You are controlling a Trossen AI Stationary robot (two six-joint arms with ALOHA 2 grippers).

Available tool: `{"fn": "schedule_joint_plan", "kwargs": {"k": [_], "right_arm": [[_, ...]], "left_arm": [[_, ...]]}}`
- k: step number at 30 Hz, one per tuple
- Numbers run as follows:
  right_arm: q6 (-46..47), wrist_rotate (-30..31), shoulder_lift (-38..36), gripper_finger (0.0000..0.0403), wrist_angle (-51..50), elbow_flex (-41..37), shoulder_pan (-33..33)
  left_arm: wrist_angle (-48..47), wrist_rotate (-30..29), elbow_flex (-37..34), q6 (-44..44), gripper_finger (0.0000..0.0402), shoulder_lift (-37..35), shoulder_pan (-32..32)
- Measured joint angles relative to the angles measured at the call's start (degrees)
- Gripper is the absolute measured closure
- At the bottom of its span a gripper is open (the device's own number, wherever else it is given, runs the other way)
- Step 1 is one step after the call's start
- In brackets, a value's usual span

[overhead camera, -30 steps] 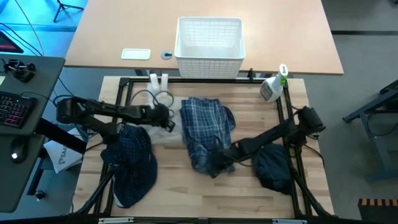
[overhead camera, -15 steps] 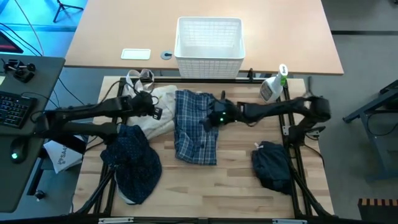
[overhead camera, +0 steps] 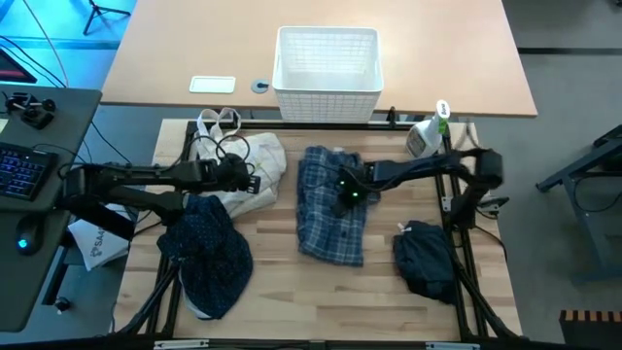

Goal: Fold Laundry from Bin
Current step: Fold the blue checkered long sleeve

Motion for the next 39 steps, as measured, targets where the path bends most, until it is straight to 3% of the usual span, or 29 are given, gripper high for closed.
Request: {"fn": "schedule_joint_plan", "kwargs": {"k": [4, 8, 13, 17, 20, 23, 26, 28, 32, 36, 39], "right_arm": [[-6.03, 0.84, -9.94, 0.0403, -2.43, 0.00, -0.28], [-8.72, 0.78, -16.54, 0.0403, 0.00, 0.02, -2.19], [-9.46, -1.21, -13.01, 0.0403, 1.72, 0.00, -6.69], [-13.03, -5.74, -8.36, 0.0403, 6.15, -0.04, -7.66], [-10.25, 0.25, -8.16, 0.0403, 5.78, -0.04, -7.60], [-9.07, 7.97, -10.16, 0.0403, 6.62, -0.47, -7.60], [-8.17, 5.49, -11.96, 0.0403, 12.23, -6.35, -5.67], [-4.78, 2.65, -13.19, 0.0403, 16.18, -11.64, -3.54], [-1.78, 1.01, -19.33, 0.0403, 24.18, -18.21, -0.87], [2.94, 0.72, -26.55, 0.0403, 23.13, -20.31, 2.91], [7.54, 1.23, -30.92, 0.0403, 22.88, -20.17, 5.83]], "left_arm": [[0.51, -4.14, 3.69, 6.92, 0.0402, -2.45, -2.99], [4.71, -1.76, 8.93, 14.57, 0.0401, -4.35, -5.39], [13.60, 7.55, 12.31, 16.16, 0.0401, -1.75, -8.29], [14.92, 11.22, 15.58, 14.52, 0.0402, 4.00, -13.11], [14.91, 11.93, 17.93, 7.54, 0.0402, 9.34, -17.33], [17.62, 11.90, 19.17, -5.87, 0.0402, 15.20, -21.70], [24.31, 8.32, 18.65, -26.73, 0.0396, 21.16, -25.86], [29.84, 7.47, 17.77, -33.00, 0.0380, 24.92, -27.85], [41.80, 5.56, 16.69, -37.98, 0.0320, 31.76, -29.74], [48.04, 5.02, 16.69, -38.04, 0.0251, 38.94, -30.00], [51.47, 5.58, 16.64, -37.69, 0.0232, 43.09, -30.18]]}}
